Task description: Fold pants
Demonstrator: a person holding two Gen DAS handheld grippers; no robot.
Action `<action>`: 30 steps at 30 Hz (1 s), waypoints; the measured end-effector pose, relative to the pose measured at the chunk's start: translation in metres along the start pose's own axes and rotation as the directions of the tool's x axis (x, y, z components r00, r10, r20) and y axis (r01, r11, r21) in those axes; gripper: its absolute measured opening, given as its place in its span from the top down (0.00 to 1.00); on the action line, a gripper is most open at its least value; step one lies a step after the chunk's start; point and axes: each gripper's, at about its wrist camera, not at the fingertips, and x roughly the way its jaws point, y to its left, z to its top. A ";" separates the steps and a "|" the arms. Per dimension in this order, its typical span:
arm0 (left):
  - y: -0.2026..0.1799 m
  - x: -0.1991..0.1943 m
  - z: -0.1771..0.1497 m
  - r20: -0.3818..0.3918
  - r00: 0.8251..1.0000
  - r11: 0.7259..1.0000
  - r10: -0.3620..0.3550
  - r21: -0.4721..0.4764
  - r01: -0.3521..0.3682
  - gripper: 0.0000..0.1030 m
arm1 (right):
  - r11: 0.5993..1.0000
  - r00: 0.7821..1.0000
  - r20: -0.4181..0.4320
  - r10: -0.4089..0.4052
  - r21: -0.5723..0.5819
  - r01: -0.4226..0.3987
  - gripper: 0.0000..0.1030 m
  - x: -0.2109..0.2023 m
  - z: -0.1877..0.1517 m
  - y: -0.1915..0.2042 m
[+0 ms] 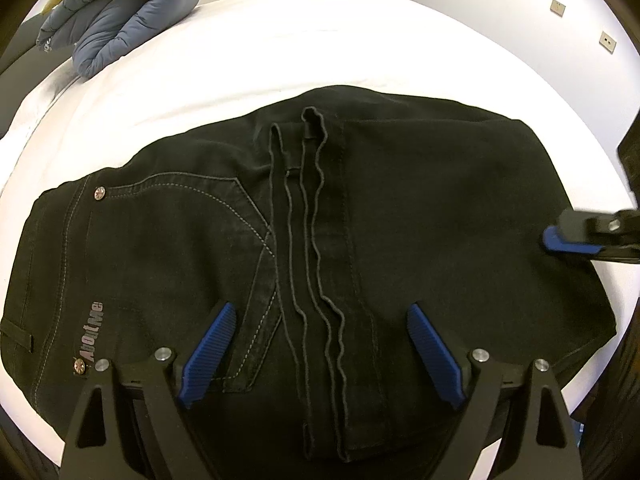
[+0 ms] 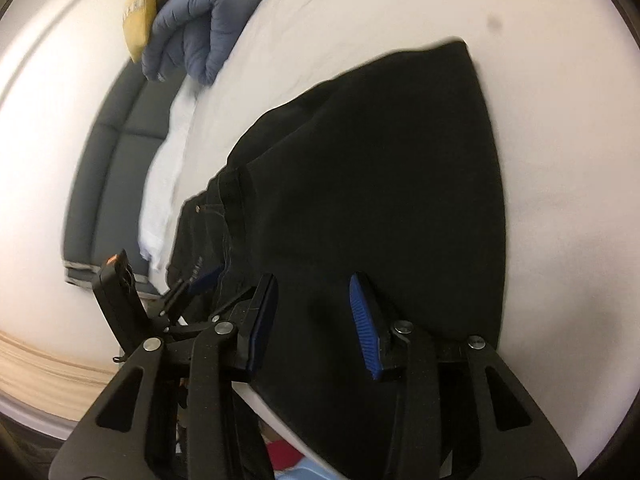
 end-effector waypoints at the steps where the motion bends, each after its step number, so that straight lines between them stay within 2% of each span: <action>1: 0.000 -0.001 0.000 -0.001 1.000 1.000 0.000 -0.001 0.000 0.12 | 1.000 1.000 0.007 0.024 -0.008 -0.024 0.62 -0.003 0.001 0.008; 4: 0.002 -0.006 0.002 -0.003 1.000 1.000 0.000 -0.012 0.000 0.14 | 0.995 0.996 -0.009 0.088 -0.055 -0.088 0.62 -0.003 0.005 0.038; 7: 0.016 -0.023 -0.001 0.031 0.999 0.997 0.008 -0.072 -0.006 0.16 | 0.988 0.991 -0.042 0.128 -0.085 -0.132 0.62 0.016 0.013 0.067; 10: 0.049 -0.047 -0.012 0.079 0.996 0.981 0.043 -0.193 -0.027 0.16 | 0.982 0.985 -0.063 0.161 -0.090 -0.166 0.61 0.037 0.020 0.085; 12: 0.084 -0.062 -0.026 0.106 0.993 0.948 0.051 -0.318 -0.014 0.15 | 0.976 0.977 -0.080 0.196 -0.078 -0.202 0.61 0.049 0.023 0.092; 14: 0.119 -0.072 -0.041 0.119 0.991 0.898 0.061 -0.439 -0.002 0.12 | 0.969 0.968 -0.096 0.233 -0.066 -0.239 0.61 0.064 0.025 0.099; 16: 0.159 -0.078 -0.060 0.151 0.988 0.820 0.031 -0.569 0.061 0.12 | 0.960 0.956 -0.112 0.272 -0.036 -0.277 0.61 0.082 0.027 0.100; 17: 0.172 -0.079 -0.067 0.156 0.987 0.786 0.030 -0.614 0.073 0.12 | 0.966 0.960 -0.118 0.256 -0.019 -0.259 0.61 0.092 0.027 0.096; 18: 0.182 -0.080 -0.070 0.148 0.988 0.762 0.048 -0.645 0.060 0.12 | 0.988 0.979 -0.135 0.153 0.004 -0.154 0.60 0.106 0.027 0.086; 19: 0.193 -0.082 -0.074 0.128 0.988 0.734 0.084 -0.679 0.026 0.12 | 0.999 0.985 -0.166 0.050 0.026 -0.046 0.60 0.119 0.025 0.076; 20: 0.198 -0.086 -0.076 0.130 0.986 0.714 0.108 -0.700 0.014 0.12 | 0.998 0.983 -0.174 0.051 0.056 -0.042 0.63 0.127 0.021 0.067; 21: 0.206 -0.094 -0.079 0.170 0.977 0.686 0.127 -0.727 0.037 0.12 | 0.996 0.986 -0.149 0.080 0.061 -0.072 0.66 0.124 0.020 0.065; 22: 0.209 -0.099 -0.081 0.200 0.971 0.670 0.131 -0.740 0.062 0.10 | 0.993 0.985 -0.139 0.102 0.076 -0.092 0.66 0.121 0.020 0.064; 23: 0.214 -0.101 -0.083 0.203 0.969 0.652 0.137 -0.756 0.067 0.05 | 0.991 0.985 -0.137 0.107 0.091 -0.096 0.66 0.119 0.020 0.064; 25: 0.218 -0.094 -0.085 0.167 0.974 0.635 0.155 -0.772 0.031 0.04 | 0.992 0.985 -0.145 0.095 0.094 -0.082 0.66 0.121 0.021 0.066; 27: 0.221 -0.084 -0.089 0.134 0.979 0.598 0.156 -0.801 0.015 0.04 | 0.993 0.985 -0.154 0.081 0.095 -0.067 0.66 0.121 0.023 0.070; 28: 0.224 -0.080 -0.095 0.137 0.981 0.557 0.139 -0.829 0.037 0.04 | 0.993 0.985 -0.155 0.078 0.096 -0.063 0.65 0.121 0.023 0.072; 30: 0.230 -0.073 -0.104 0.166 0.982 0.506 0.090 -0.857 0.098 0.04 | 0.995 0.985 -0.156 0.069 0.087 -0.056 0.65 0.121 0.023 0.077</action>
